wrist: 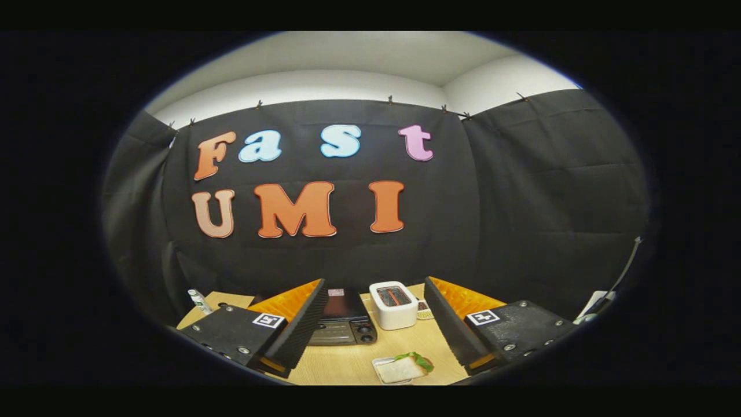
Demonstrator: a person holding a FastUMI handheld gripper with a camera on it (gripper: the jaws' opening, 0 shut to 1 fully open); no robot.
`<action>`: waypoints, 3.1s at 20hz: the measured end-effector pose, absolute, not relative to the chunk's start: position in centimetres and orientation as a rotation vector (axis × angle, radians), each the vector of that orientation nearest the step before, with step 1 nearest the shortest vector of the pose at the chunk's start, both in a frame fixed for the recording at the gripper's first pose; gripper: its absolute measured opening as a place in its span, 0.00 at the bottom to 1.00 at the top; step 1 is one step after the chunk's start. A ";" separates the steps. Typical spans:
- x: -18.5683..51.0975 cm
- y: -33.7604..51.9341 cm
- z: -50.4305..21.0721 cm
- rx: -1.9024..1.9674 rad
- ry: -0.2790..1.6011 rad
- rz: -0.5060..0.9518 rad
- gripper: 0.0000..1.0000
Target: Open the toaster oven, put the food inside, and close the toaster oven door.
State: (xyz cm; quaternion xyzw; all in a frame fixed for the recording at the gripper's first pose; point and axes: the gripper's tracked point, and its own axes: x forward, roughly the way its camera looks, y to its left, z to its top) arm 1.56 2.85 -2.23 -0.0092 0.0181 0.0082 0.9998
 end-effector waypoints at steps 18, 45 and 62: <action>14.5 20.5 -17.5 -0.062 0.263 0.224 0.99; 13.0 22.9 -27.2 -0.145 0.516 0.240 1.00; 2.7 19.8 -31.6 -0.158 0.609 0.224 0.99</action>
